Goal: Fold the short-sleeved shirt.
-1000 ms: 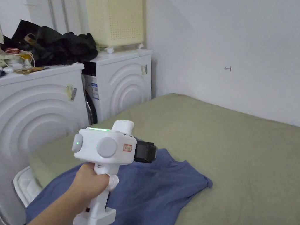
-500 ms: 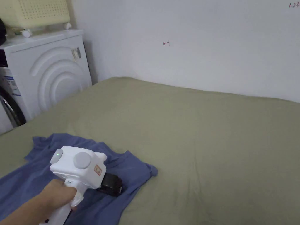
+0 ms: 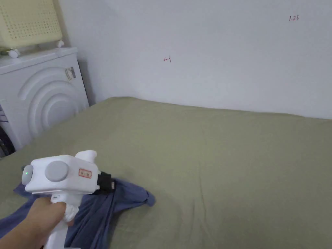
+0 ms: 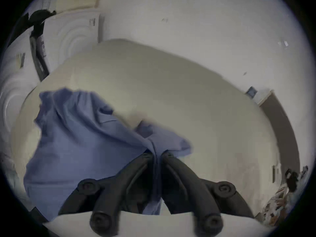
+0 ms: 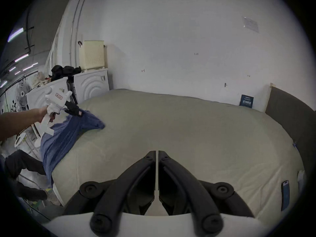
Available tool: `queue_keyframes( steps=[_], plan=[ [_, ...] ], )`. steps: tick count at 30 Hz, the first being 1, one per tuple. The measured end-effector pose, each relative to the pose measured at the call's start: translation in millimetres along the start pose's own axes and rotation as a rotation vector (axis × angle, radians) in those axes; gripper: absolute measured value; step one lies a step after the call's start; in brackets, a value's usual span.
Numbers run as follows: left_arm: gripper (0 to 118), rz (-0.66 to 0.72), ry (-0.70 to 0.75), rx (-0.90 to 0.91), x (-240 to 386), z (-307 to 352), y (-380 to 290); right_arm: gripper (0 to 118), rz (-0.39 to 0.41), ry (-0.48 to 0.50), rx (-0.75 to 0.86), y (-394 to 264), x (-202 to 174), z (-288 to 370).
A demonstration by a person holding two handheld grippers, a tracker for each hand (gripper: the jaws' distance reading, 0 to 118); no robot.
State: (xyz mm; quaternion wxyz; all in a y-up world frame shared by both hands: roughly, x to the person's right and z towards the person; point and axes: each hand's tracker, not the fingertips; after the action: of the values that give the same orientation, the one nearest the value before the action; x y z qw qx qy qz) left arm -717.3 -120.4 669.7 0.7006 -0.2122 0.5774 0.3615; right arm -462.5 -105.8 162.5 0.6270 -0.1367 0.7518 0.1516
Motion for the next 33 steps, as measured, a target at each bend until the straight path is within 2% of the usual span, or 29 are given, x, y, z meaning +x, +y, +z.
queue_keyframes(
  steps=[7,12,19,24,25,26,27,28,29,31,33],
  plan=[
    [9,-0.198,-0.222,0.072,139.0,18.4,45.7,3,-0.024,-0.088,0.077,12.4,26.9,55.1],
    [9,-0.369,-0.416,0.041,291.0,1.2,46.4,3,-0.047,-0.219,0.084,8.6,53.8,94.0],
    [9,-0.505,-0.727,-0.055,504.2,-28.5,-12.5,3,-0.111,-0.358,0.041,-19.1,89.2,133.9],
    [11,-0.625,-0.804,-0.169,592.4,-52.7,-82.6,3,-0.157,-0.452,-0.003,-41.9,111.2,156.4],
    [15,-0.635,-0.795,-0.174,600.6,-59.2,-95.8,3,-0.177,-0.471,-0.015,-46.7,114.1,160.3],
    [39,-0.648,-0.774,-0.187,606.9,-57.6,-111.9,3,-0.202,-0.485,-0.027,-51.0,116.5,163.7],
    [71,-0.647,-0.77,-0.189,610.1,-62.0,-121.5,3,-0.224,-0.497,-0.033,-56.0,118.8,166.6],
    [97,-0.641,-0.77,-0.19,611.2,-67.0,-127.2,3,-0.24,-0.505,-0.029,-59.7,119.3,170.0],
    [107,-0.629,-0.772,-0.19,609.0,-69.5,-129.7,3,-0.249,-0.513,-0.029,-62.7,119.2,173.3],
    [107,-0.554,-0.772,-0.157,603.4,-70.6,-121.7,3,-0.263,-0.526,-0.03,-65.6,118.0,177.9],
    [107,-0.536,-0.738,-0.149,584.1,-64.9,-101.6,3,-0.276,-0.524,-0.031,-64.4,118.0,178.7]
  ],
)
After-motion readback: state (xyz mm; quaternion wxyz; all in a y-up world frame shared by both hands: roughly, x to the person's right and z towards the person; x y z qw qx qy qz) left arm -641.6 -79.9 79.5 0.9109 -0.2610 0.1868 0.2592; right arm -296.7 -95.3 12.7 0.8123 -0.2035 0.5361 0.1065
